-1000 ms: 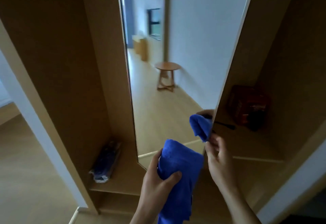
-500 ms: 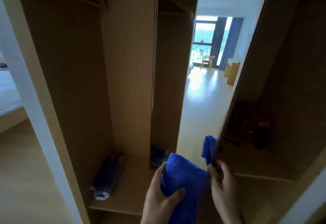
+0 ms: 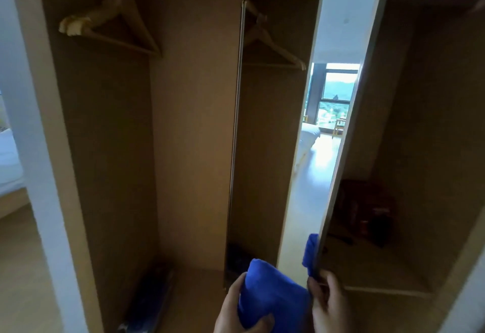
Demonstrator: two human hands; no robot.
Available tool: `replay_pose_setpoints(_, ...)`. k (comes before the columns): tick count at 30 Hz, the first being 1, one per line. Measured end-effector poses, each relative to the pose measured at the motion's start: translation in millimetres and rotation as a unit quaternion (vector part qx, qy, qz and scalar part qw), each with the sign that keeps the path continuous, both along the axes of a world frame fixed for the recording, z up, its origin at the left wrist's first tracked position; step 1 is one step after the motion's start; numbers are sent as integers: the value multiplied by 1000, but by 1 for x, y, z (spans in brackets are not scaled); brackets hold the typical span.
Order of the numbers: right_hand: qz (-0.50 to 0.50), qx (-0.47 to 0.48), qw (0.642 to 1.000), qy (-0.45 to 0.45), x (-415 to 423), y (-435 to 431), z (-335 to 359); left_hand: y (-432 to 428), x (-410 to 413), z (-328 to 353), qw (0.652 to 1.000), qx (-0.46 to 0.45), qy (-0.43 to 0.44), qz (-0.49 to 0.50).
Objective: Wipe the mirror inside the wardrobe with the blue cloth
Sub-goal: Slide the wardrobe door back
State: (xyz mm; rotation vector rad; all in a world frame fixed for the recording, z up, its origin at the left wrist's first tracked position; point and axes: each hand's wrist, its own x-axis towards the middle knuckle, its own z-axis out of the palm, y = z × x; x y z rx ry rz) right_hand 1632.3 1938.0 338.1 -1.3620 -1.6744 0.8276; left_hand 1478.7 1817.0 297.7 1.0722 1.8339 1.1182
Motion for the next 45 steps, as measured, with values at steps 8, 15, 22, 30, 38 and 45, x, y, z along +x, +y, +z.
replay_pose_setpoints(8, 4, 1, 999, -35, 2, -5, 0, -20, 23, -9, 997, 44, -47, 48)
replay_pose_setpoints(15, 31, 9, 999, -31, 9, -12, -7, -29, 34, -10, 992, 101, -53, 52)
replay_pose_setpoints(22, 56, 22, 998, 12, 12, -25, -5, -37, 35, -15, 991, 89, -64, 76)
replay_pose_setpoints(30, 82, 45, 996, 0, 0, -39, -3, -44, 33, -11, 989, 106, -65, 85)
replay_pose_setpoints(38, 121, 45, 992, 7, -32, -52, 0, -52, 13, 0, 983, 134, -42, 120)
replay_pose_setpoints(45, 131, 64, 989, -40, -41, -54, 1, -53, 1, 6, 985, 131, -25, 107)
